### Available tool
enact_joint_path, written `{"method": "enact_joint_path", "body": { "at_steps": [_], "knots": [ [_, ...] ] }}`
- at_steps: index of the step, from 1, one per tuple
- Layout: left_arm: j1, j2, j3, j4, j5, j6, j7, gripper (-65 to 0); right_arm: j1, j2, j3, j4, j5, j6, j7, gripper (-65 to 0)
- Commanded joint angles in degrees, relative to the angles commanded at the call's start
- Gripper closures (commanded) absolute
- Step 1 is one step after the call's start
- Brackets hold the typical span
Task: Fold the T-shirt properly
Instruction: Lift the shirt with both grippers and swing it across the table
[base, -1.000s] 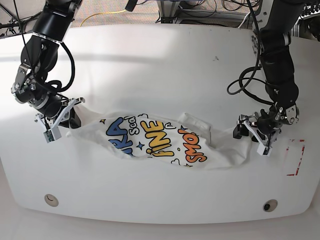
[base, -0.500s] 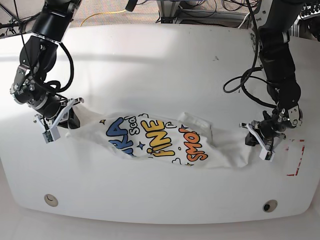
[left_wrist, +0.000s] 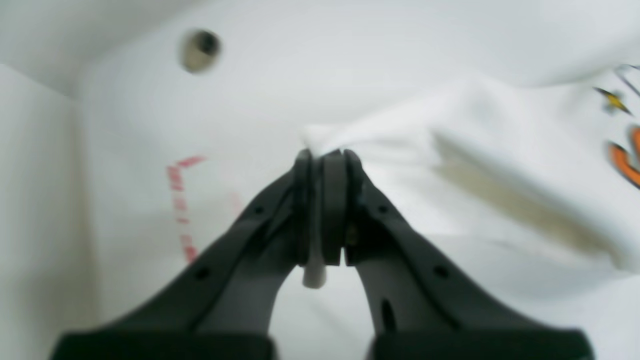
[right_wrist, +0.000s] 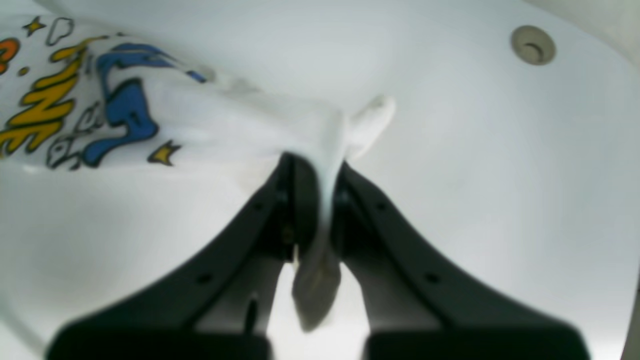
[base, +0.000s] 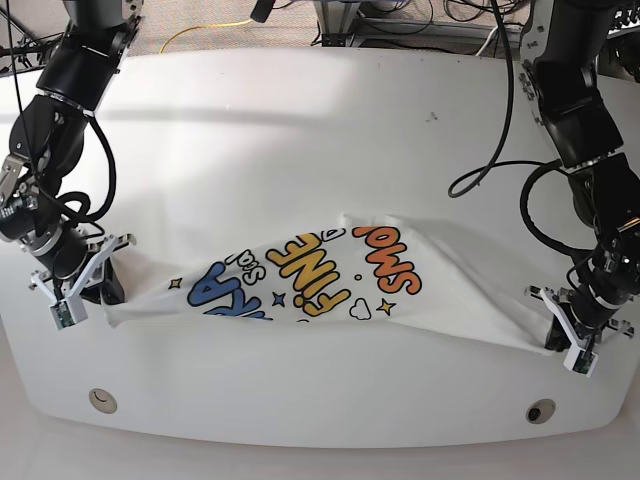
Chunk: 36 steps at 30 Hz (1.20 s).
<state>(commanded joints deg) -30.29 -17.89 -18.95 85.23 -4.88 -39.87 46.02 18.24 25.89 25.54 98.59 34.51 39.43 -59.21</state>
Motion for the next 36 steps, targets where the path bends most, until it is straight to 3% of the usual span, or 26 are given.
{"method": "enact_joint_path", "body": {
  "at_steps": [3, 11, 18, 20, 25, 36],
  "knots": [
    [-2.29, -1.05, -0.09, 2.11, 0.0, 0.0, 2.55, 0.0, 2.9, 2.11, -0.09, -0.35, 0.0, 0.0, 0.0, 0.0],
    [-9.49, -1.67, -0.18, 3.43, 0.0, 0.0, 5.71, 0.0, 16.79, 6.51, -7.21, -6.86, 0.09, -0.18, 0.09, 0.0],
    [-15.21, -2.99, -2.55, 5.98, 0.09, 0.0, 6.07, 0.0, 28.04, 8.79, -10.11, -13.45, 0.0, -0.09, 0.09, 0.0],
    [-17.14, -3.34, -2.81, 6.59, 0.0, 0.0, 8.7, 0.0, 29.98, 9.76, -11.43, -13.71, 0.09, -0.09, 0.09, 0.0],
    [-22.42, -4.31, -2.9, 6.77, -0.09, 0.0, 12.57, 0.0, 31.56, 11.25, -12.04, -13.54, 0.35, 0.0, 0.0, 0.0],
    [-23.03, -4.13, -2.81, 6.68, -0.09, -0.09, 12.84, 0.0, 28.48, 11.69, -11.6, -13.63, 0.26, 0.09, 0.0, 0.0]
  ]
}}
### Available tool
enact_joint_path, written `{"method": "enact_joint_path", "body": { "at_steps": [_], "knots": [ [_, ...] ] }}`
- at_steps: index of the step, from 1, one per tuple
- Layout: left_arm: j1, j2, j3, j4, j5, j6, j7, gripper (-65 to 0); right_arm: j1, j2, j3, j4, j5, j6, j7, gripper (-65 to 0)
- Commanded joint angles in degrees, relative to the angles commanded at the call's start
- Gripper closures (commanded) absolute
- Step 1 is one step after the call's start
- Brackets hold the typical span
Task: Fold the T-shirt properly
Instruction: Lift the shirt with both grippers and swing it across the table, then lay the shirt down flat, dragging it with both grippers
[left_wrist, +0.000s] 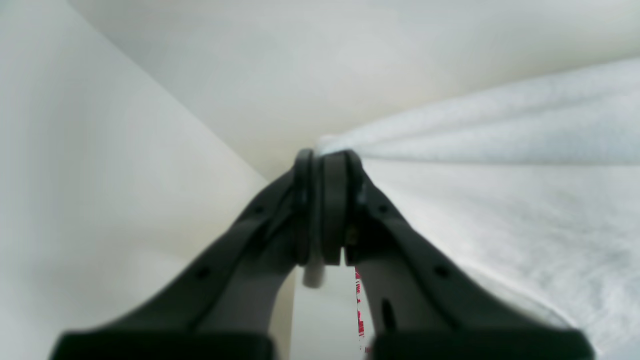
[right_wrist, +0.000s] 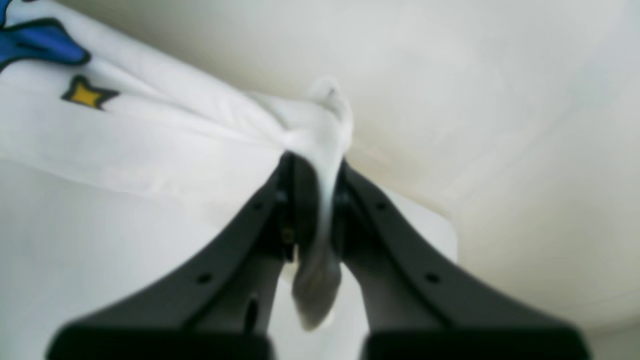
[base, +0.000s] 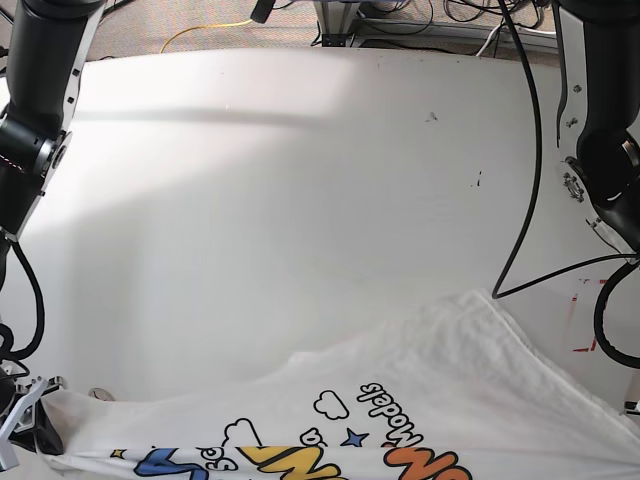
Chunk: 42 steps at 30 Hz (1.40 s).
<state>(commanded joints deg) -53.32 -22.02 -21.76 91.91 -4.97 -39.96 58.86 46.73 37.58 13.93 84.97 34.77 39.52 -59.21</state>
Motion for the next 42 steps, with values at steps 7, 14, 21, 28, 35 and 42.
{"method": "enact_joint_path", "body": {
  "at_steps": [7, 14, 21, 28, 35, 42],
  "knots": [
    [6.07, 0.26, 0.0, 0.7, -0.09, -0.04, -0.18, 0.0, -8.62, -1.23, 3.78, 2.37, 0.26, 0.0, 0.0, 0.0],
    [15.38, 1.67, -2.73, 6.15, 0.0, -0.04, 0.18, 0.0, -20.13, -3.69, 7.74, 7.74, 0.97, 0.0, 0.0, 0.0],
    [29.8, 3.6, -3.6, 14.42, -0.09, -0.04, 1.93, 0.0, -32.97, -8.18, 12.75, 13.1, 0.88, 0.0, 0.0, 0.0],
    [42.81, 3.69, -4.22, 16.7, -0.09, -0.04, 1.93, 0.0, -43.6, -11.52, 15.74, 14.95, 0.97, 0.0, 0.0, 0.0],
    [51.6, 3.6, -11.6, 17.32, 0.09, -0.04, 1.67, 0.0, -51.87, -13.8, 18.2, 16.18, 0.44, 0.48, 0.35, 0.0],
    [57.05, 3.25, -16.44, 17.32, 0.35, -0.04, 1.67, 0.0, -57.49, -14.15, 18.29, 16.26, 0.62, 0.48, 0.35, 0.0]
  ]
}}
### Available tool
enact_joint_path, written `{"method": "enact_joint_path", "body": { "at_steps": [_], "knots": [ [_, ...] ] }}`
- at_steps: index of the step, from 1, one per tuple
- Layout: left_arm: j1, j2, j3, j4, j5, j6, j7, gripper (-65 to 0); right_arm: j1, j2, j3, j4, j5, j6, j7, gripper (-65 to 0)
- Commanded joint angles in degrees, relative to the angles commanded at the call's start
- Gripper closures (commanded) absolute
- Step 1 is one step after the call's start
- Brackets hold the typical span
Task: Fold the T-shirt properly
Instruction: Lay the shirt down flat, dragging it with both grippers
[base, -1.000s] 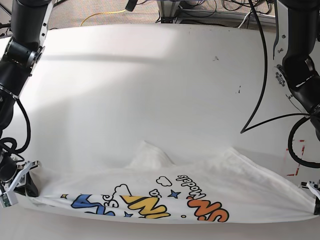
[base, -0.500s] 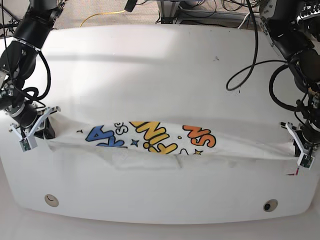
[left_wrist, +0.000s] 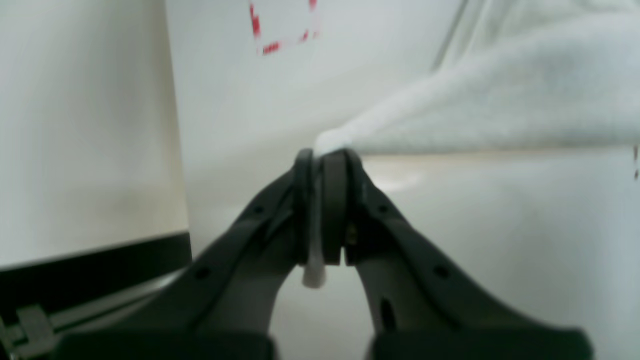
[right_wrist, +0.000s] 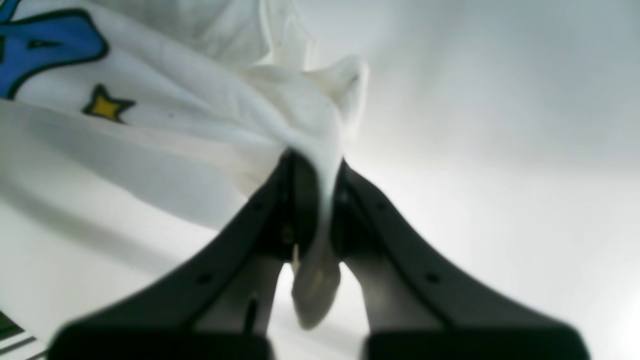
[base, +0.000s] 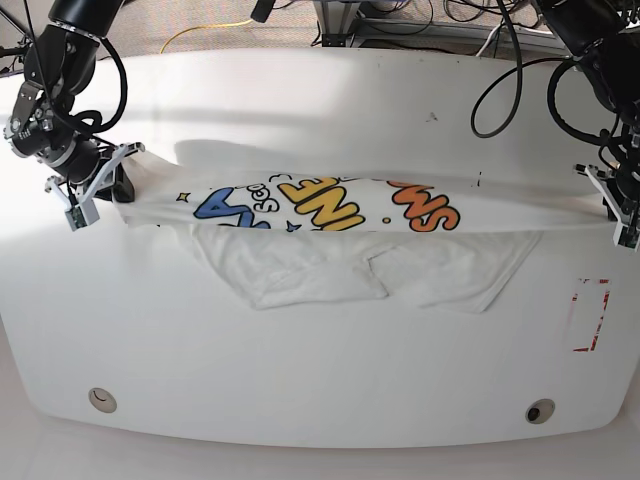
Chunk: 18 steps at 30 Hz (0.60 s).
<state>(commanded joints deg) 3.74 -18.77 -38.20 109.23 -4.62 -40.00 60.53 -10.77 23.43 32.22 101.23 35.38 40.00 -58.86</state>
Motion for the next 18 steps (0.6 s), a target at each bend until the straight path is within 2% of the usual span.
{"method": "enact_joint_path", "body": {
  "at_steps": [10, 12, 13, 18],
  "knots": [
    [4.66, 0.09, -1.85, 0.0, -0.09, 0.0, -0.09, 0.0, -5.71, -1.76, -0.09, 0.0, 0.18, 0.0, -0.09, -0.2],
    [6.07, 0.0, -1.93, 0.0, -0.18, 0.0, -0.09, 0.0, -6.95, -2.73, -0.09, 0.0, 0.0, 0.0, -0.09, -2.1],
    [6.42, 0.0, -1.93, 0.0, -0.18, 0.0, -0.09, 0.0, -7.03, -3.08, 0.0, 0.0, -0.18, 0.0, -0.09, -4.4],
    [7.47, 0.09, -1.67, 0.0, -0.18, 0.0, -0.09, 0.0, -8.44, -3.52, 0.0, 0.26, 0.18, 0.0, -0.09, -30.6]
  ]
}}
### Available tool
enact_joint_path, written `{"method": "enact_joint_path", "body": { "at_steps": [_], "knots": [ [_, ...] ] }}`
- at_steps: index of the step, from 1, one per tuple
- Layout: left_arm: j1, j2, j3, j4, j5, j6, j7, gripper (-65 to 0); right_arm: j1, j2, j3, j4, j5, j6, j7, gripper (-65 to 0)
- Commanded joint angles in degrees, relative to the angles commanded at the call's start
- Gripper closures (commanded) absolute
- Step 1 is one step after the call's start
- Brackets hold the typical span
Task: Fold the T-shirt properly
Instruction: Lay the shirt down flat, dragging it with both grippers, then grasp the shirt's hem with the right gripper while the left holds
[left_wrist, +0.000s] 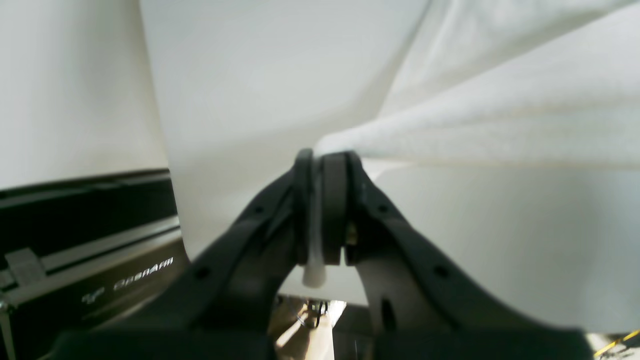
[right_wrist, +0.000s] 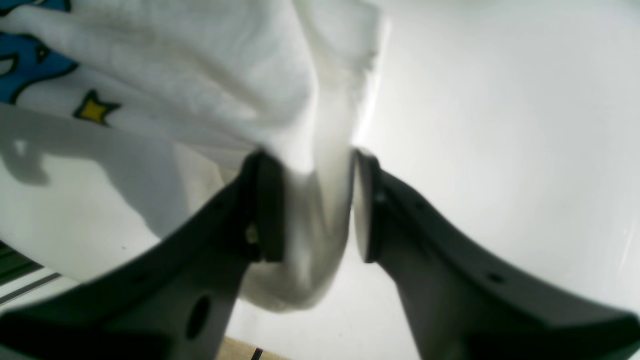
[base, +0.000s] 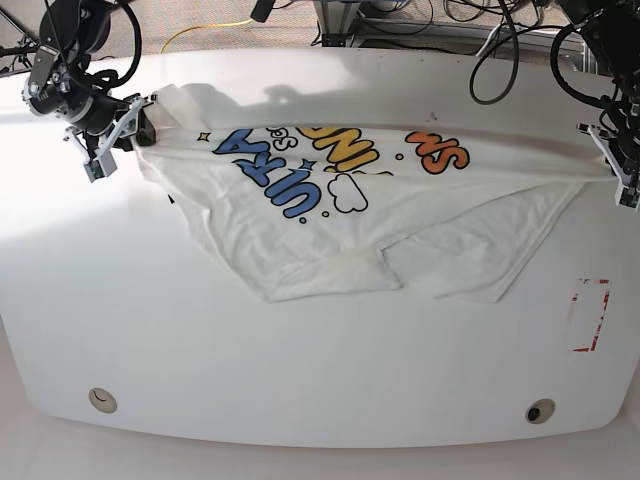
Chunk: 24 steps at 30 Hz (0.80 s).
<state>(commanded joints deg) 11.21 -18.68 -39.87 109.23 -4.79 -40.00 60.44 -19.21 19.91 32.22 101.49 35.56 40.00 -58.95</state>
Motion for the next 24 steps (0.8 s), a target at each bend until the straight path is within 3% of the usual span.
{"method": "enact_joint_path", "body": {
  "at_steps": [2, 4, 10, 20, 24],
  "knots": [
    [0.62, -0.09, -0.18, 0.0, -0.09, 0.0, 0.0, 0.0, -1.23, -0.09, 0.0, 1.67, 0.09, 0.0, 0.0, -38.5],
    [0.62, -0.09, -0.09, 0.0, -0.09, 0.0, 0.0, 0.0, -1.76, -0.18, 0.0, 4.04, 0.18, 0.0, 0.0, -41.4],
    [0.79, 0.18, -0.26, 0.0, 0.0, 0.0, 0.0, 0.0, -3.78, -2.2, 4.04, 13.63, 4.75, 0.0, -0.18, -41.5],
    [0.79, 0.09, -0.18, 0.0, 0.26, 0.0, 0.0, 0.0, 8.09, -1.85, -0.79, 10.73, 6.77, 0.0, -2.2, -41.5],
    [0.62, 0.18, 0.35, 0.18, 0.26, 0.0, 0.0, 0.0, 16.09, -2.11, -4.66, 4.57, 3.52, 0.0, -2.29, -41.5]
  ]
}}
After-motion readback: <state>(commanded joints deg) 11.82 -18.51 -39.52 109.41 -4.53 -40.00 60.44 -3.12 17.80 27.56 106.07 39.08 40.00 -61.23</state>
